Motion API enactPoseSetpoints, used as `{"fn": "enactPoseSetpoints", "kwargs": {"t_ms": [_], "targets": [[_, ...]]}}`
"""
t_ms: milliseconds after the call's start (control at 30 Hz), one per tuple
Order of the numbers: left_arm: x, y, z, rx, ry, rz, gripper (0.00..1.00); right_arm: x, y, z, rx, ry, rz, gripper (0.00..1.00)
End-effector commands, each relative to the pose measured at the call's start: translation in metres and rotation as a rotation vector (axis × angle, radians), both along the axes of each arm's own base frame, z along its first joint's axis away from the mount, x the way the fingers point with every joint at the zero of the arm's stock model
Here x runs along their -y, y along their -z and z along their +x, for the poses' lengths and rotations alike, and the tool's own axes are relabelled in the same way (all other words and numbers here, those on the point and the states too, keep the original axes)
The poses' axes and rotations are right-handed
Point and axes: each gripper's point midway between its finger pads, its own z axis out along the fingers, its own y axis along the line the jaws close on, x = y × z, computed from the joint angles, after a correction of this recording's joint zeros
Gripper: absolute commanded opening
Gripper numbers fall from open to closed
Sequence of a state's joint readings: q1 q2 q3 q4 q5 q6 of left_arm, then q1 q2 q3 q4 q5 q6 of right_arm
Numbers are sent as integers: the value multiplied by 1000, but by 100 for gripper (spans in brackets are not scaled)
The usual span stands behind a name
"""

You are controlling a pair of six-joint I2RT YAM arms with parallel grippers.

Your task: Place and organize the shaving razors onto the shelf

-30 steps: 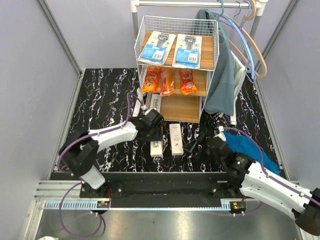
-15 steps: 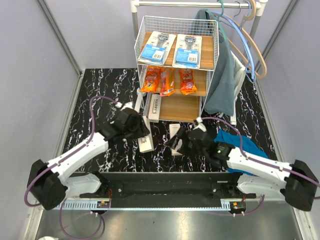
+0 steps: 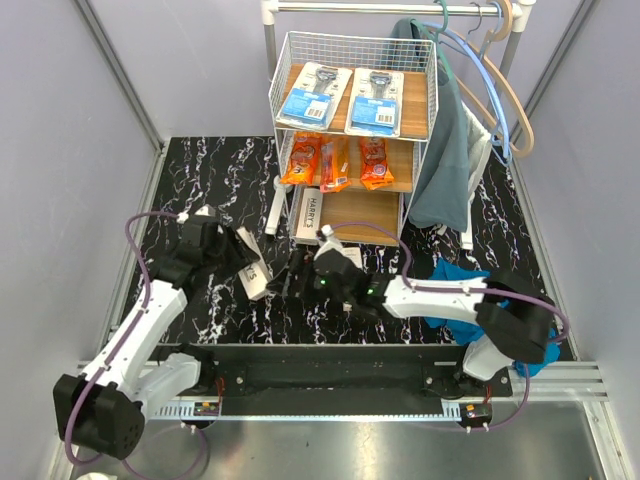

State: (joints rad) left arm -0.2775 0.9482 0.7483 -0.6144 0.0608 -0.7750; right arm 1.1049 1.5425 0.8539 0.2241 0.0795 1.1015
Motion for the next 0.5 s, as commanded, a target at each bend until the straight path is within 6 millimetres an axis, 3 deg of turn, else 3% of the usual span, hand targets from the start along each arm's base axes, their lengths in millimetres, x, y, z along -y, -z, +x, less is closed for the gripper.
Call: {"fn": "enactPoseSetpoints", "kwargs": {"t_ms": [0,267,467], "targets": [[3,-9,1,21,33,-80,51,-43,-43,0,106,-70,139,91],[6,-2,4,-13,13,-315,51,-63,-51,-4,193,-75,162,89],[2,-6,7,18,-33,-433,51,-68,-33,-1,182,-56,94,87]]}}
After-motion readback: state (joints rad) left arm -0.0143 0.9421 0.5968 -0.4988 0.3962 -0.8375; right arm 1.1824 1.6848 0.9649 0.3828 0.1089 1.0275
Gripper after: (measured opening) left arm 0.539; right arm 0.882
